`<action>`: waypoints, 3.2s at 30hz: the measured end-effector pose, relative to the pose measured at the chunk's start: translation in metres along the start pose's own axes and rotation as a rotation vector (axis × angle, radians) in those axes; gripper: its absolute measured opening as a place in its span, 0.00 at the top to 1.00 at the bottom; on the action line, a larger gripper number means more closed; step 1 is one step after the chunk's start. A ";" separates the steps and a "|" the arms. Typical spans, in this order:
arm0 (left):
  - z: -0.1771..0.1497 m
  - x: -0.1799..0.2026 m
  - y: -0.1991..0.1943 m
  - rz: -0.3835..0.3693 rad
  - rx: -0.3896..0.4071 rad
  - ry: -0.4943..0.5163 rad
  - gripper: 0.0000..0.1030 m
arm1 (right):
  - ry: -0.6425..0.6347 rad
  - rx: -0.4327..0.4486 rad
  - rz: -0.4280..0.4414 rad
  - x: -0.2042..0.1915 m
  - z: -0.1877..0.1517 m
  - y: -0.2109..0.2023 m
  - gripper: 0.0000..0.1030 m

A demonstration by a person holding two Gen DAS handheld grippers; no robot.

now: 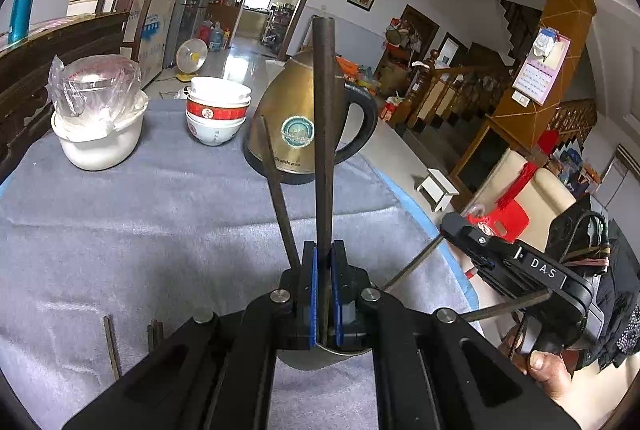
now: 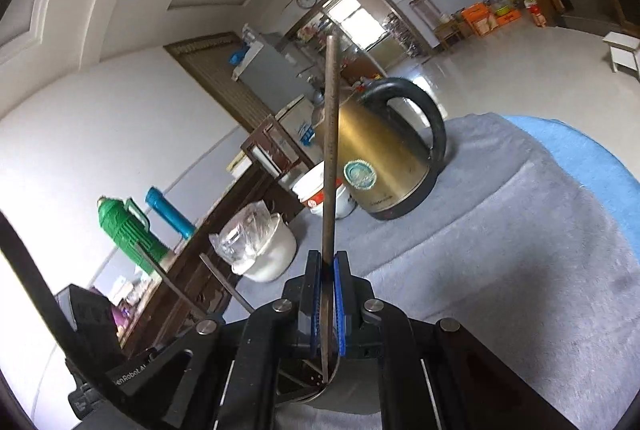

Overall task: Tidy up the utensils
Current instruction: 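Lower both chopsticks into the grey holder cup and open both tools, then pull both open tools back from the holder cup over the chopsticks, then grasp a dark chopstick with the right tool while the left tool grasps one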

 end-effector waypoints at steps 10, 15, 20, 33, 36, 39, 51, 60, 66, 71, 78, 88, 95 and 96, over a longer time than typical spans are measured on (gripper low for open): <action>-0.005 0.005 0.009 -0.013 -0.079 0.018 0.94 | -0.103 -0.156 -0.025 -0.013 -0.018 0.035 0.90; 0.001 0.002 -0.020 0.003 -0.030 0.015 0.63 | -0.065 -0.139 -0.027 -0.010 -0.013 0.023 0.77; -0.004 -0.012 -0.050 0.017 0.009 -0.018 0.62 | -0.006 -0.037 -0.021 -0.008 -0.005 -0.010 0.32; -0.054 -0.040 -0.069 0.037 -0.042 -0.090 0.61 | 0.062 -0.108 0.002 -0.011 0.008 0.013 0.84; -0.063 -0.042 -0.065 0.032 -0.060 -0.107 0.61 | -0.031 -0.144 0.061 -0.039 0.004 0.015 0.84; -0.068 -0.042 -0.066 0.031 -0.062 -0.105 0.61 | -0.097 -0.127 0.033 -0.052 0.000 0.009 0.82; -0.101 -0.095 -0.100 0.181 -0.049 -0.175 0.40 | 0.145 0.186 -0.144 0.024 -0.010 -0.093 0.26; -0.151 -0.151 -0.103 0.363 -0.173 -0.266 0.40 | 0.162 0.026 -0.295 0.048 -0.122 -0.112 0.26; -0.168 -0.149 -0.099 0.347 -0.207 -0.274 0.40 | -0.013 -0.185 -0.323 0.016 -0.170 -0.075 0.26; -0.173 -0.137 -0.097 0.318 -0.218 -0.245 0.40 | -0.102 -0.340 -0.295 -0.017 -0.201 -0.034 0.27; -0.180 -0.137 -0.102 0.272 -0.213 -0.261 0.40 | -0.166 -0.503 -0.276 -0.056 -0.223 0.015 0.57; -0.187 -0.139 -0.109 0.224 -0.210 -0.269 0.40 | -0.131 -0.626 -0.331 -0.072 -0.227 0.097 0.67; -0.187 -0.137 -0.108 0.213 -0.209 -0.266 0.40 | -0.065 -0.681 -0.346 -0.058 -0.233 0.124 0.81; -0.187 -0.137 -0.107 0.213 -0.212 -0.265 0.40 | -0.059 -0.680 -0.343 -0.057 -0.233 0.125 0.84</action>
Point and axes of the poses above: each gripper's, at about its wrist camera, not at the fingertips, and y roughly the way its jaws point, x to its right, z to its top, the point moved 2 cm from there along y, roughly the way its jaws point, and after that the axes turned 11 degrees about y, right-handed, at the moved point
